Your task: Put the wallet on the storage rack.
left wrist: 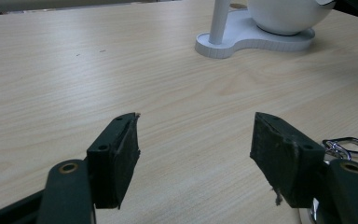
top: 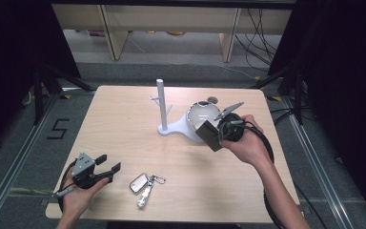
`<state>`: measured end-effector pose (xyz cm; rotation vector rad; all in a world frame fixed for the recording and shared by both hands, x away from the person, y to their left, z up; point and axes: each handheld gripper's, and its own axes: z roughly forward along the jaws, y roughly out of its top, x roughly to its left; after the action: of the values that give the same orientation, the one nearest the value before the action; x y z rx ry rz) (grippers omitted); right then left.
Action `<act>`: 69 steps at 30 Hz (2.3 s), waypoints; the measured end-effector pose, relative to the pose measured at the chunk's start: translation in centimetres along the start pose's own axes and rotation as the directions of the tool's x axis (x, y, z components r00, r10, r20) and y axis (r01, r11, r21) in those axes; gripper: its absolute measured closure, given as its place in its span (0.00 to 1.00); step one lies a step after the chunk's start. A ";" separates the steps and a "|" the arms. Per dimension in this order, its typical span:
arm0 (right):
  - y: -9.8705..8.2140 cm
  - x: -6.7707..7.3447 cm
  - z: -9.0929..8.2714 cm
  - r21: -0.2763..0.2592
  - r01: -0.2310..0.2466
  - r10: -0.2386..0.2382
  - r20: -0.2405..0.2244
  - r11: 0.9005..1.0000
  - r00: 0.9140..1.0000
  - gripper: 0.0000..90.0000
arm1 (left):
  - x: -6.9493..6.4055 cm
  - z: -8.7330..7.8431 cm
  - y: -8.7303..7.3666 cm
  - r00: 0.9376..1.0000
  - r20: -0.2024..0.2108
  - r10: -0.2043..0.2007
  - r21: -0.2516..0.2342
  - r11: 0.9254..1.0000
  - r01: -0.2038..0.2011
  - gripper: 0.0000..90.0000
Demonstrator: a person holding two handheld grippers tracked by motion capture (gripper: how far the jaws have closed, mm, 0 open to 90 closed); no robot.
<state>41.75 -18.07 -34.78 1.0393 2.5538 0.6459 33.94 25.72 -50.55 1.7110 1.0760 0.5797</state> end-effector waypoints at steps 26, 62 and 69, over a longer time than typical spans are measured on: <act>3.0 -2.4 -0.7 -0.040 0.153 -0.149 0.093 0.987 0.984 0.87 | 0.3 -0.2 -0.1 1.000 -0.016 -0.011 0.006 1.000 0.011 0.35; 5.3 -4.0 3.4 -0.042 0.252 -0.247 0.095 0.967 0.964 0.86 | 0.4 0.0 -0.4 1.000 -0.012 -0.024 0.000 1.000 0.024 0.35; 5.0 -4.6 4.7 -0.047 0.219 -0.215 0.078 0.975 0.973 0.86 | 0.4 0.0 -0.5 1.000 -0.016 -0.021 0.013 1.000 0.022 0.35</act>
<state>49.88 -16.76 -35.72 0.7375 2.5238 0.6035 33.92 26.14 -51.00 1.7071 1.1107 0.5747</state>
